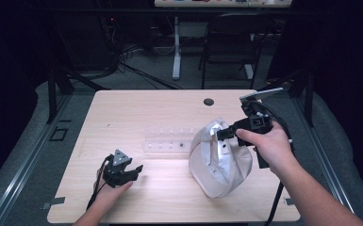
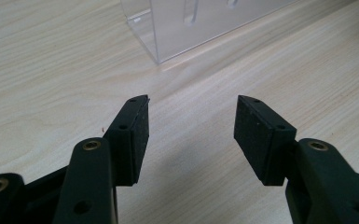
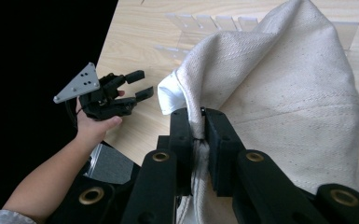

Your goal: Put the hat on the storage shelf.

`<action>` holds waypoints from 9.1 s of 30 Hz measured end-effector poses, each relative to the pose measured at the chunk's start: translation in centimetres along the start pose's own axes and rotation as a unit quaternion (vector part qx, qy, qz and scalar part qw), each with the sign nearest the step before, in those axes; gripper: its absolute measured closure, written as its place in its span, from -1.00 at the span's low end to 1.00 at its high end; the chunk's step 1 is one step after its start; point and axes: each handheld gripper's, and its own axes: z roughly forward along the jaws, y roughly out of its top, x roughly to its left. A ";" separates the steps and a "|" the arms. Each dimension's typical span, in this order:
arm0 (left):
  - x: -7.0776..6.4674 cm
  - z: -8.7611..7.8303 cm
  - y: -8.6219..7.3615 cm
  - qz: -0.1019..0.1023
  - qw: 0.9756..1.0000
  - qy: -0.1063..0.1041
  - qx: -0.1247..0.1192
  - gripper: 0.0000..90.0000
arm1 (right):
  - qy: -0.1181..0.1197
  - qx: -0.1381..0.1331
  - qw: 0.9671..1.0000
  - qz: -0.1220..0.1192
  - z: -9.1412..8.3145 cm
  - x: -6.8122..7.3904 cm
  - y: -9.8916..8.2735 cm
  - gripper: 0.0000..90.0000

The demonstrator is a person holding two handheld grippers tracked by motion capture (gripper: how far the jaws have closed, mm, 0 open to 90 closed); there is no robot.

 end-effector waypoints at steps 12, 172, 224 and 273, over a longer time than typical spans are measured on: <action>-0.2 -0.1 0.0 -0.005 1.000 -0.002 -0.009 0.00 | 0.028 -0.025 0.999 0.005 -1.0 0.9 1.4 0.83; -8.0 4.0 7.9 0.000 0.997 -0.059 -0.058 0.91 | 0.025 -0.050 0.998 0.034 9.7 2.1 8.1 0.82; 0.3 -3.7 0.2 -0.045 0.997 -0.023 -0.065 0.07 | -0.040 -0.101 0.993 -0.039 5.0 -1.0 1.1 0.14; -0.5 -2.0 -0.5 -0.049 0.996 -0.043 -0.060 0.04 | -0.151 -0.147 0.973 -0.091 11.8 -10.9 -13.9 0.04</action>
